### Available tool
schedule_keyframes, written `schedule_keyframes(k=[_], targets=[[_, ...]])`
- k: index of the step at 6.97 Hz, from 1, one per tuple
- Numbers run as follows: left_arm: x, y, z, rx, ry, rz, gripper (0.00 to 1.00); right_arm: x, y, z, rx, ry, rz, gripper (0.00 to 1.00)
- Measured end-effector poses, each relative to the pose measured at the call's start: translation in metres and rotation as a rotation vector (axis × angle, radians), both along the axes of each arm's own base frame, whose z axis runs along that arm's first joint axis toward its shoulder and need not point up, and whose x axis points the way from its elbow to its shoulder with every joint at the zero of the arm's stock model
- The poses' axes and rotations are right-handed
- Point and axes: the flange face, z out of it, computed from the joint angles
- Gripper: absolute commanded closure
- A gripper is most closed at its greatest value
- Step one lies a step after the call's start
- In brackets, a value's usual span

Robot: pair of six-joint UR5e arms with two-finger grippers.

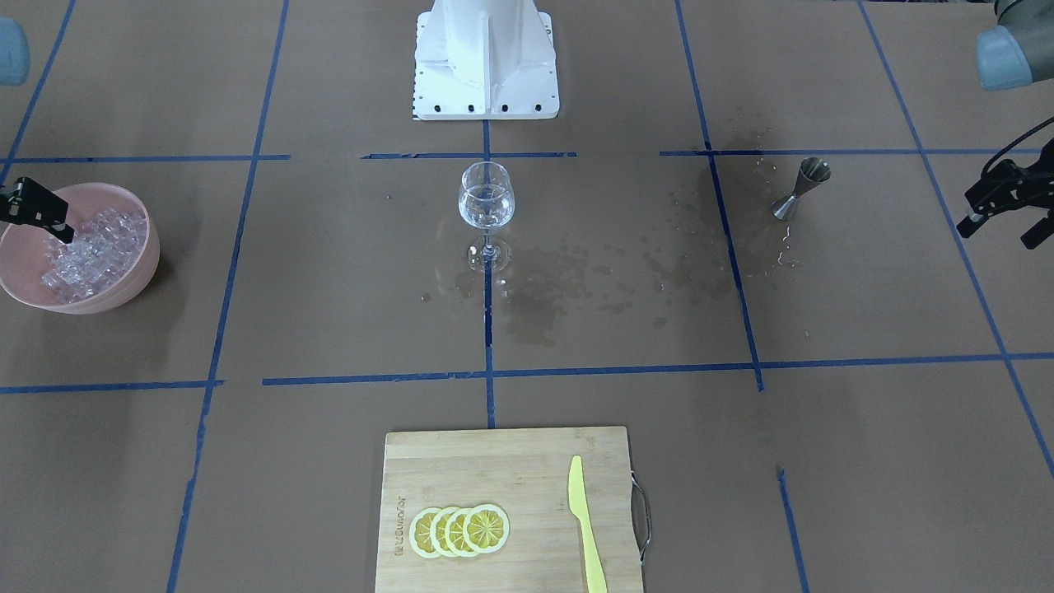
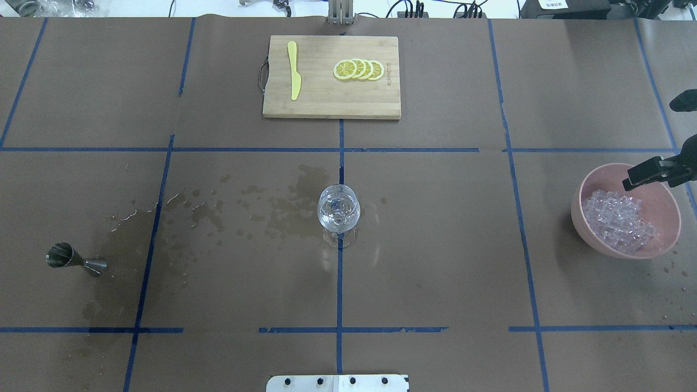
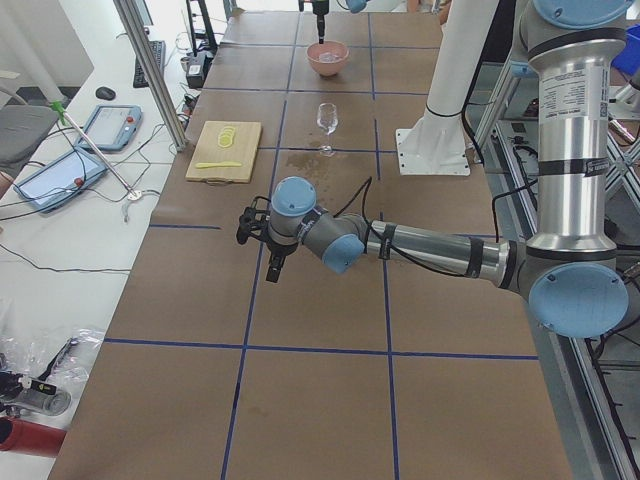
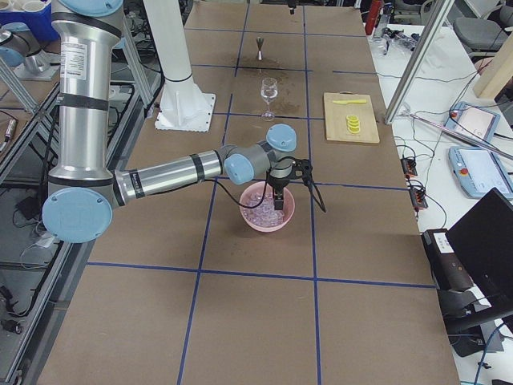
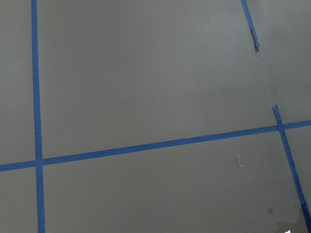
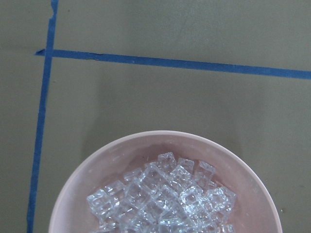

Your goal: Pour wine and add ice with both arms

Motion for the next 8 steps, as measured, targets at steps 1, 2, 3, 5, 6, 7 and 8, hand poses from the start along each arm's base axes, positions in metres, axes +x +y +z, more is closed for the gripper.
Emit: schedule_keyframes(k=[1, 2, 3, 5, 6, 7, 8], targets=[[-0.001, 0.003, -0.004, -0.011, 0.001, 0.014, 0.0, -0.006, 0.005, 0.009, -0.02, 0.013, -0.001, 0.0], [-0.003, 0.006, -0.005, -0.016, 0.001, 0.02, 0.0, -0.014, 0.007, 0.017, -0.039, 0.012, 0.008, 0.01], [-0.004, 0.009, -0.005, -0.017, 0.0, 0.023, 0.0, -0.025, 0.009, 0.027, -0.049, -0.001, 0.022, 0.07], [-0.006, 0.01, -0.008, -0.013, 0.002, 0.02, 0.0, -0.038, 0.011, 0.042, -0.047, -0.03, 0.039, 0.75], [-0.007, 0.01, -0.01, -0.01, 0.003, 0.017, 0.0, -0.04, 0.012, 0.046, -0.048, -0.034, 0.042, 0.94], [-0.008, 0.011, -0.011, -0.009, 0.003, 0.016, 0.0, -0.04, 0.014, 0.049, -0.051, -0.035, 0.041, 1.0], [-0.009, 0.011, -0.011, -0.008, 0.003, 0.014, 0.0, -0.038, 0.017, 0.051, -0.057, -0.036, 0.039, 1.0]])
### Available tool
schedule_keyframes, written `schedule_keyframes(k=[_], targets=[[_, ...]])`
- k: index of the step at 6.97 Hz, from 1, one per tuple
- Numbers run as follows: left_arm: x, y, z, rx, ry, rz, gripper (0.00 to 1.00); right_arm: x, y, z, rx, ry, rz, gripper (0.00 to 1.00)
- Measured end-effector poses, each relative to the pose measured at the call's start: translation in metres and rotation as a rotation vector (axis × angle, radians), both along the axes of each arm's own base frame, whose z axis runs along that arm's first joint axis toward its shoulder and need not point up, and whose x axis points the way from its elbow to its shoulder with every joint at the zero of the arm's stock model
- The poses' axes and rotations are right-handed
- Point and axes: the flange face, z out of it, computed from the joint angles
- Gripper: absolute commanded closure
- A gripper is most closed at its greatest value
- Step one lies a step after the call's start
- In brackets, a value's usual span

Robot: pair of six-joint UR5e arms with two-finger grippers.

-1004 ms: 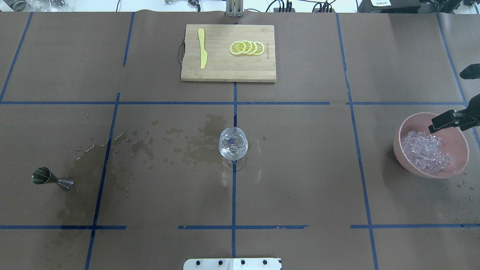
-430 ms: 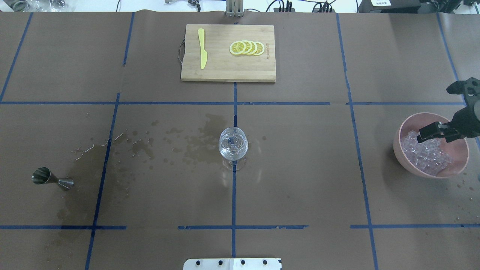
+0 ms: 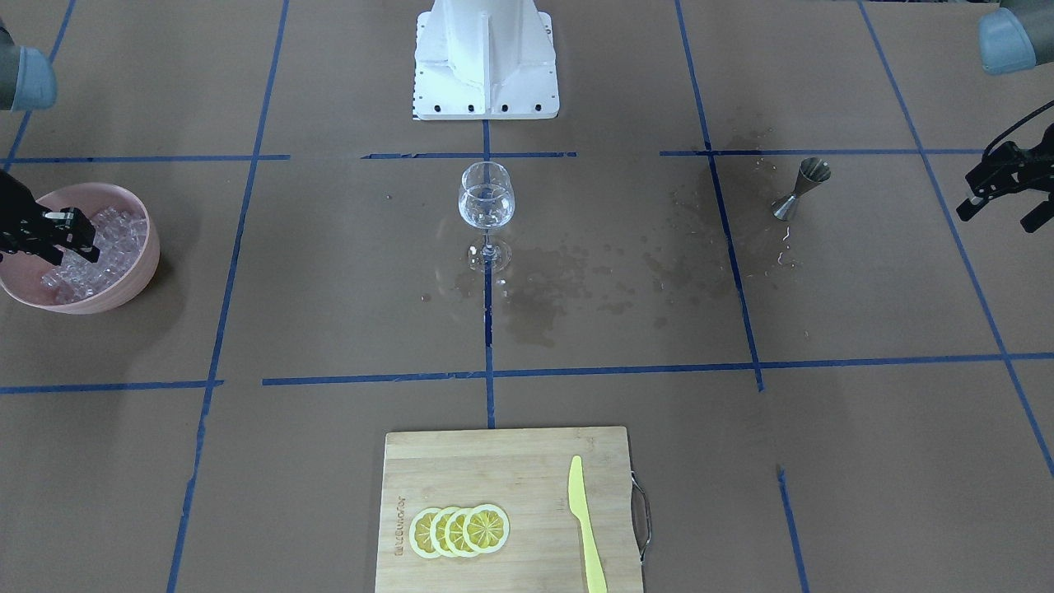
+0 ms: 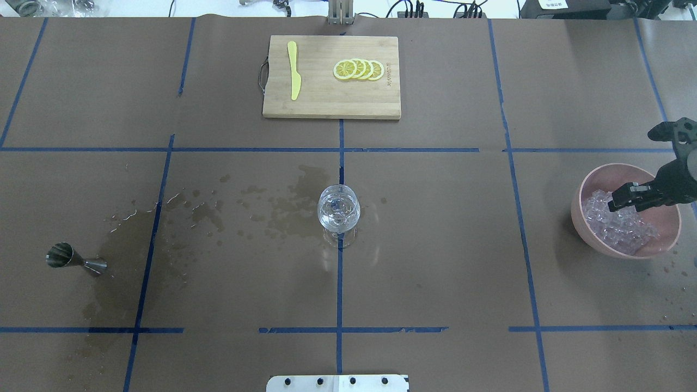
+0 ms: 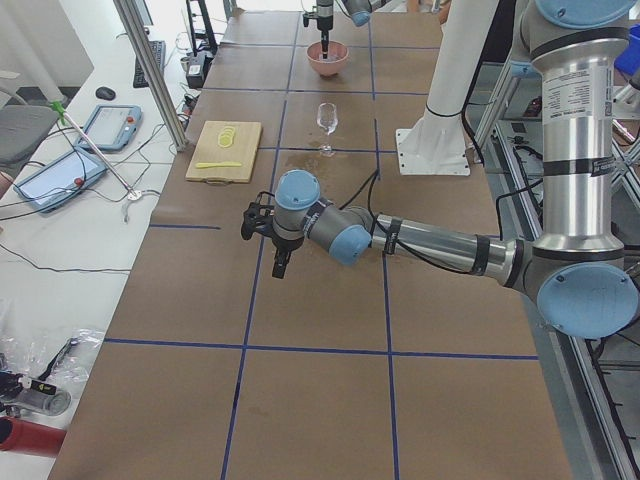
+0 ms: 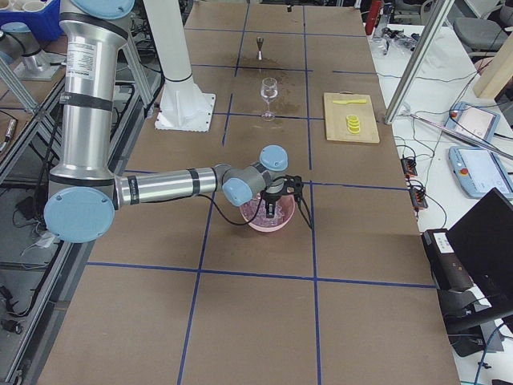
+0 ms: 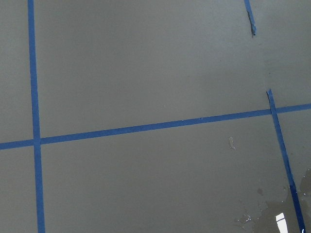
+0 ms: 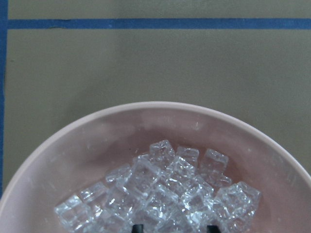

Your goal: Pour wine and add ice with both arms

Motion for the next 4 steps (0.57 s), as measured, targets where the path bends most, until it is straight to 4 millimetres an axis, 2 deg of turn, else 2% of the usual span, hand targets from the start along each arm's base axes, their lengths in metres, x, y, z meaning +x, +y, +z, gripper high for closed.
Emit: schedule_keyframes(k=[3, 4], targets=[[-0.002, 0.002, -0.001, -0.001, 0.002, -0.003, 0.0, 0.004, 0.007, 0.0, -0.004, -0.011, -0.008, 1.0], [-0.004, 0.005, 0.001, -0.005, 0.001, -0.007, 0.0, 0.005, 0.009, -0.012, 0.01, -0.025, -0.01, 1.0]])
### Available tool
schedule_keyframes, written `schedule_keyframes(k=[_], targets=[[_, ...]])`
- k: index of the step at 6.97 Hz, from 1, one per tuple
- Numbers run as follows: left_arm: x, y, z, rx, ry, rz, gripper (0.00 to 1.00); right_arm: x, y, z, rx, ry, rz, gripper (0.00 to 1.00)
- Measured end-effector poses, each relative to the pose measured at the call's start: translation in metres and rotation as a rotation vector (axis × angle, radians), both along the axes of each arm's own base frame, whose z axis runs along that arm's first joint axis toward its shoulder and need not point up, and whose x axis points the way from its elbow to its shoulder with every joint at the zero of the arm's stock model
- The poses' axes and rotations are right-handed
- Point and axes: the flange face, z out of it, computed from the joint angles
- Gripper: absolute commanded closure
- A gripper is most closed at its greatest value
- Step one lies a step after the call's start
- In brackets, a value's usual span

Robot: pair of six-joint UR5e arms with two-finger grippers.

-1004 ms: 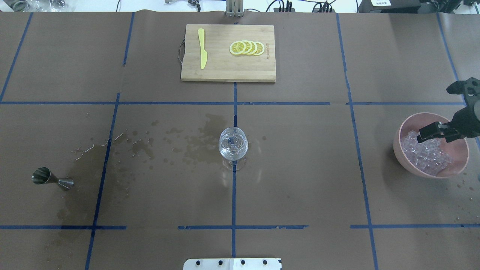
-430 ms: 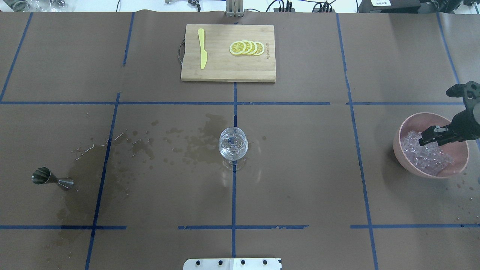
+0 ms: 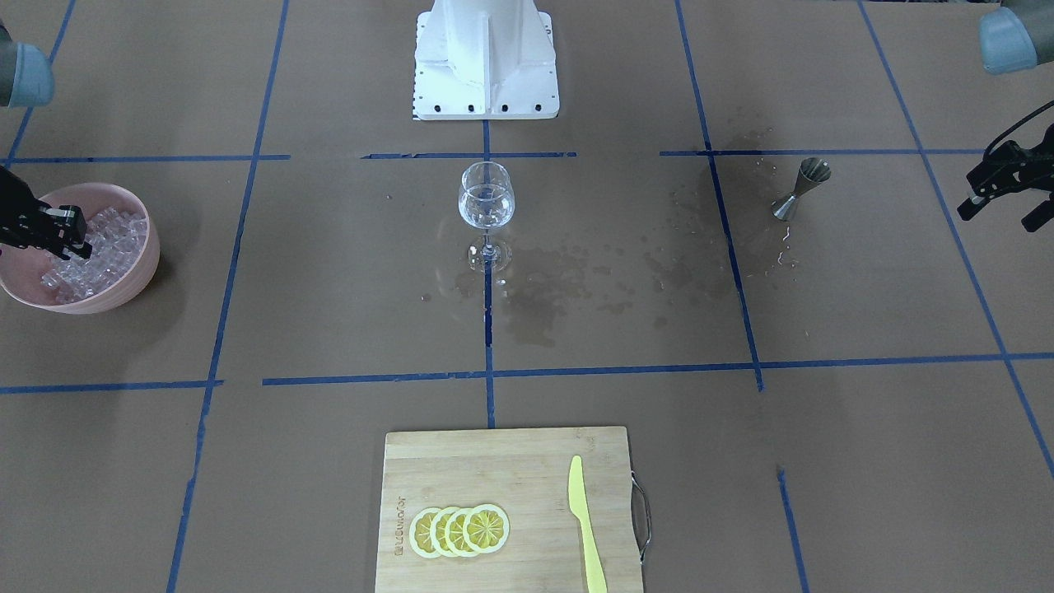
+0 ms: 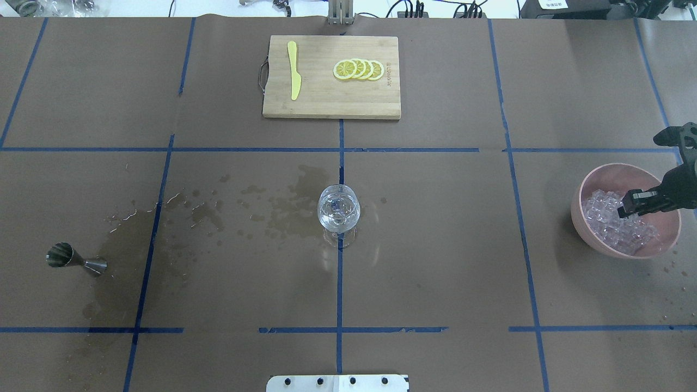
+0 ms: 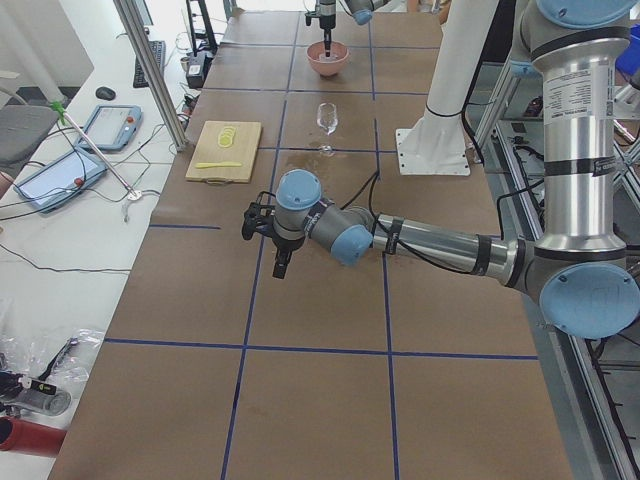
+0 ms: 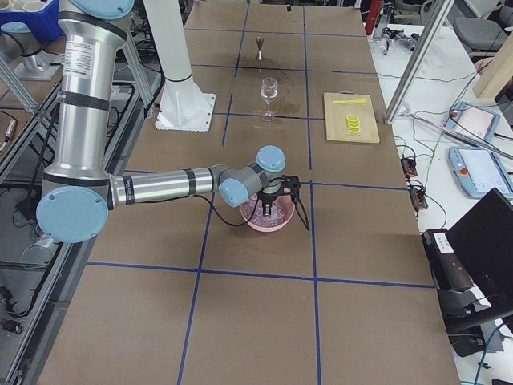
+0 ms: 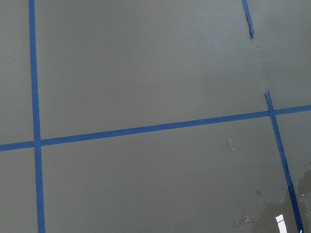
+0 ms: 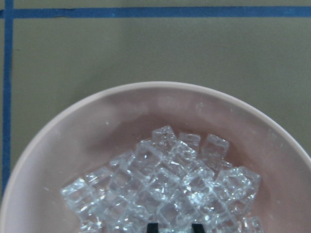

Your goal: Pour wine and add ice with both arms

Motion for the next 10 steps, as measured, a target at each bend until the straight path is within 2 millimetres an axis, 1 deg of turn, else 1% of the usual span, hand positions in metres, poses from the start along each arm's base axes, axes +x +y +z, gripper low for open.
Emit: schedule_keyframes(k=[1, 2, 3, 4, 5, 6, 7, 8, 9, 10], targets=[[-0.003, 0.004, 0.0, -0.001, 0.0, -0.005, 0.0, 0.006, -0.001, -0.026, 0.02, -0.031, 0.008, 1.0], [-0.005, 0.006, 0.0, -0.001, 0.001, -0.008, 0.0, 0.018, -0.008, -0.063, 0.033, -0.067, 0.027, 1.0], [-0.006, 0.007, -0.001, 0.001, 0.002, -0.009, 0.0, 0.023, -0.021, -0.11, 0.044, -0.094, 0.046, 1.0], [-0.006, 0.009, -0.003, 0.006, 0.003, -0.009, 0.0, 0.019, -0.035, -0.157, 0.036, -0.115, 0.074, 1.0], [-0.007, 0.01, -0.005, 0.011, 0.004, -0.009, 0.0, 0.004, -0.046, -0.201, 0.003, -0.144, 0.115, 1.0], [-0.007, 0.011, -0.007, 0.015, 0.005, -0.009, 0.0, -0.025, -0.051, -0.247, -0.043, -0.181, 0.153, 1.0], [-0.007, 0.011, -0.007, 0.016, 0.005, -0.009, 0.0, -0.066, -0.047, -0.293, -0.087, -0.218, 0.185, 1.0], [-0.007, 0.011, -0.007, 0.016, 0.005, -0.008, 0.0, -0.114, -0.034, -0.338, -0.127, -0.247, 0.21, 1.0], [-0.007, 0.011, -0.007, 0.017, 0.005, -0.008, 0.0, -0.163, -0.014, -0.38, -0.149, -0.259, 0.232, 1.0], [-0.007, 0.011, -0.007, 0.019, 0.005, -0.008, 0.0, -0.208, 0.006, -0.416, -0.147, -0.256, 0.252, 1.0]])
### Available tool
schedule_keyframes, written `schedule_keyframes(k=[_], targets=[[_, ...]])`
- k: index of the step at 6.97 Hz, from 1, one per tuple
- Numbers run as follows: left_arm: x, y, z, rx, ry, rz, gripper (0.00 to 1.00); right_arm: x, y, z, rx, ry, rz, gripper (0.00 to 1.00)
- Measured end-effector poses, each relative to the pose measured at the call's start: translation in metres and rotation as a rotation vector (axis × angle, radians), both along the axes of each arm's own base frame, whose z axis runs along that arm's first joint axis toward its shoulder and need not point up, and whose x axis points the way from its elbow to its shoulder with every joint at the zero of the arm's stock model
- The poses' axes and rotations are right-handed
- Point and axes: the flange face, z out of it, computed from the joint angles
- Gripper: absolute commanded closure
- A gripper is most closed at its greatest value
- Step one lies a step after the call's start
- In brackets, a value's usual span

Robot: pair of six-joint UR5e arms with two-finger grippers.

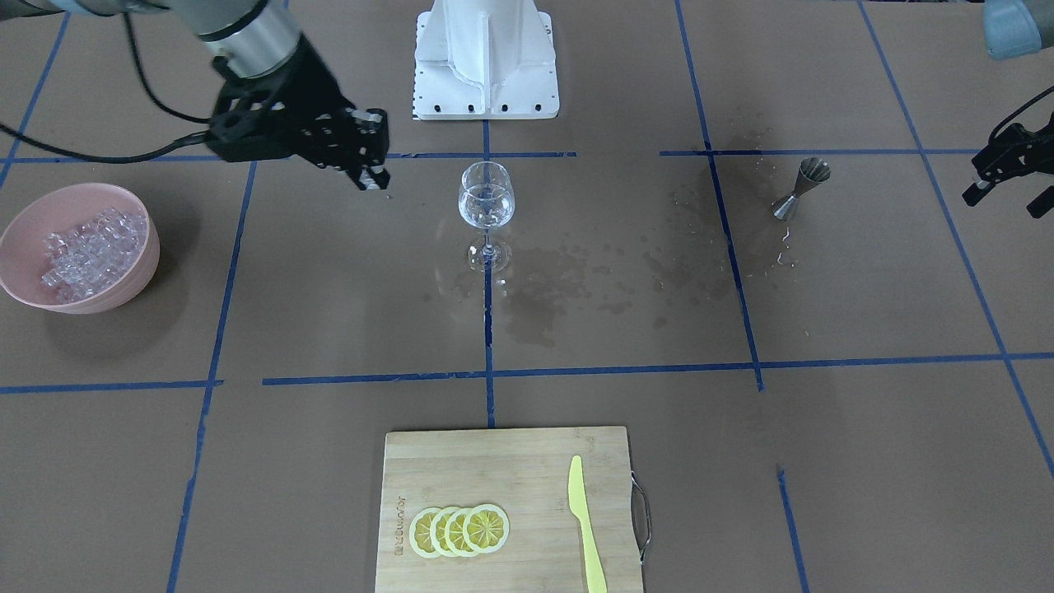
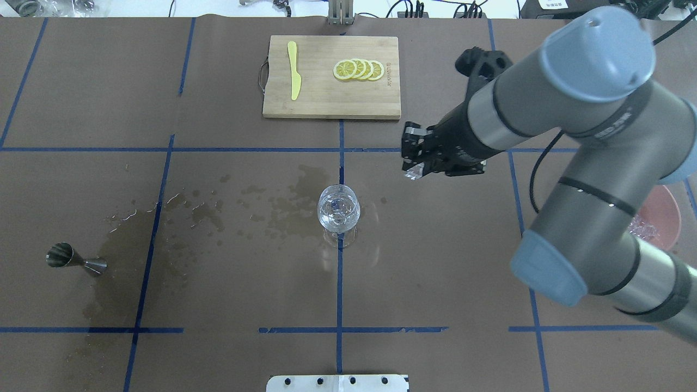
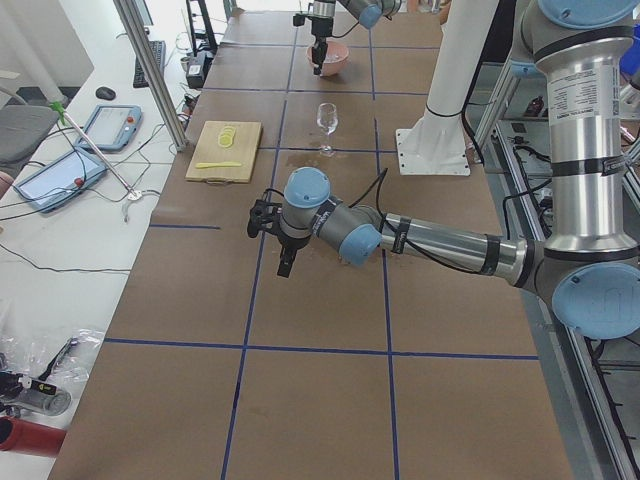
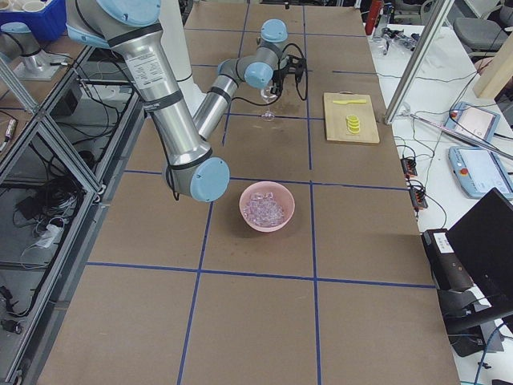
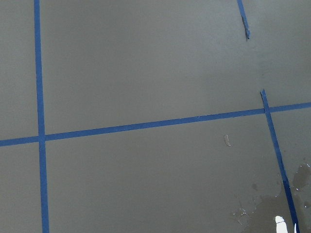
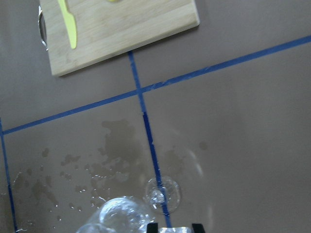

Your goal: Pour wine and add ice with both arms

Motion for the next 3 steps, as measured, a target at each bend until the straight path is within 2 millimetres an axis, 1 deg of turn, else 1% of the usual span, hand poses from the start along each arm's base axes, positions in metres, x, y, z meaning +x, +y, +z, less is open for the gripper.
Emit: schedule_keyframes(k=[1, 2, 3], targets=[[0.0, 0.0, 0.0, 0.001, 0.0, 0.0, 0.0, -0.035, 0.012, -0.029, -0.006, 0.002, 0.02, 1.0], [0.0, 0.0, 0.0, 0.001, 0.0, 0.0, 0.0, -0.06, 0.016, -0.051, -0.024, -0.003, 0.034, 1.0], [0.0, 0.0, 0.0, 0.002, 0.0, 0.0, 0.0, -0.074, 0.018, -0.065, -0.034, -0.007, 0.042, 1.0]])
